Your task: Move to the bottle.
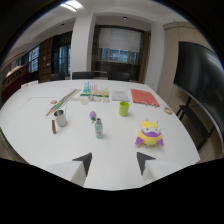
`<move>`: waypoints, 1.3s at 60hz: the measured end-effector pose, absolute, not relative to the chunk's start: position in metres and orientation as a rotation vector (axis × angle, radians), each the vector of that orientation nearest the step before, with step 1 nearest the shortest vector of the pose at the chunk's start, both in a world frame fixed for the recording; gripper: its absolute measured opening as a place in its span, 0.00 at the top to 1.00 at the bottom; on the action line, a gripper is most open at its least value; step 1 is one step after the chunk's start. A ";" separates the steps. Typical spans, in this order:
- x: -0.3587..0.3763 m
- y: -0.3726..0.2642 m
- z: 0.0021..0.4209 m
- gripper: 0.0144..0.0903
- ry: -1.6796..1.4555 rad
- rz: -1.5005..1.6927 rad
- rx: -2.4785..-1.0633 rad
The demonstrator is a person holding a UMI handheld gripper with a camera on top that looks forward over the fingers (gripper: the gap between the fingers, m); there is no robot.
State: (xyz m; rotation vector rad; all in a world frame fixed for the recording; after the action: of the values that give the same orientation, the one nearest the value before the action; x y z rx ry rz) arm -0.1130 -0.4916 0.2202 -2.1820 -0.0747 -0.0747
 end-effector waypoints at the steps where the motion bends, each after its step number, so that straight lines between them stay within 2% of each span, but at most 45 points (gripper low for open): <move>1: -0.113 -0.492 0.220 0.07 -0.075 -0.074 -2.183; 29: -0.148 -0.513 0.205 0.07 -0.049 -0.074 -2.192; 37: -0.162 -0.502 0.198 0.06 -0.049 -0.065 -2.193; 53: -0.180 -0.418 0.165 0.07 -0.071 -0.036 -2.178; 66: -0.184 -0.329 0.109 0.06 -0.040 -0.010 -2.185; 78: -0.187 -0.288 0.064 0.07 -0.026 -0.002 -2.221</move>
State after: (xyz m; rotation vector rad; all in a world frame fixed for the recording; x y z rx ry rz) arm -0.1874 -0.2879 0.0643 -2.2213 -0.0259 -0.0020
